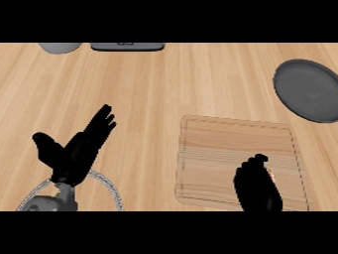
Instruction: Pick the cupcake from the cutting board and place it in the pan
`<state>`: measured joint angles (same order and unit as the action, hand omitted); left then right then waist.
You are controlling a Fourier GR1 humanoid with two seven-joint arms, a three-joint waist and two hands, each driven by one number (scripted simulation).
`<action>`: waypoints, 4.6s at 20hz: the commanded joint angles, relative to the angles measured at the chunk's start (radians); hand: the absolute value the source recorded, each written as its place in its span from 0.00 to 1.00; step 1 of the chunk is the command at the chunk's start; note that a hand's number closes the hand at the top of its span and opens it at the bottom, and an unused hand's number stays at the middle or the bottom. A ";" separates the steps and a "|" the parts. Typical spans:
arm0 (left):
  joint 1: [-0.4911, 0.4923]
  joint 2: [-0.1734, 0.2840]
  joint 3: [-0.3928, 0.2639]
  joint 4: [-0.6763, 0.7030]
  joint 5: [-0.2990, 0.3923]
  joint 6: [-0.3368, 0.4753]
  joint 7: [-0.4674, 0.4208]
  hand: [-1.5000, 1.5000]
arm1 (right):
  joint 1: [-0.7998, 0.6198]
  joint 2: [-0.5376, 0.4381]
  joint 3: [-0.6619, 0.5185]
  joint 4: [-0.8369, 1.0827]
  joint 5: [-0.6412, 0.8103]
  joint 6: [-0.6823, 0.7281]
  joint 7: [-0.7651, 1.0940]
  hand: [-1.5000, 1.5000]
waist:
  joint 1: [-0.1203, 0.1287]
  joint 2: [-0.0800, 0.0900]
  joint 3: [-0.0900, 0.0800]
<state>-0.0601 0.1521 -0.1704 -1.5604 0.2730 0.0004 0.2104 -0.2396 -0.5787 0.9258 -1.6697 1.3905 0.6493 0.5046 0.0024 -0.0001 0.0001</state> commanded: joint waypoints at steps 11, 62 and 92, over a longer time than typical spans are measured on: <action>0.024 0.005 0.044 0.007 -0.008 -0.007 -0.011 0.50 | 0.181 -0.001 -0.206 -0.015 -0.244 -0.411 -0.243 1.00 | -0.038 0.001 0.005; -0.019 -0.048 0.001 -0.020 -0.034 -0.082 0.012 0.50 | -0.477 -0.018 -1.227 1.288 -1.044 -1.063 -1.222 1.00 | 0.077 0.028 0.006; -0.061 -0.067 0.013 0.022 -0.056 -0.058 0.012 0.50 | -0.539 -0.164 -1.384 1.591 -1.176 -0.426 -1.225 0.00 | 0.078 0.046 0.013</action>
<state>-0.1280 0.0859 -0.1582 -1.5395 0.2210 -0.0595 0.2297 -0.8058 -0.6966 -0.4458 -0.1018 0.2289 0.0803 -0.7182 0.0833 0.0448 0.0121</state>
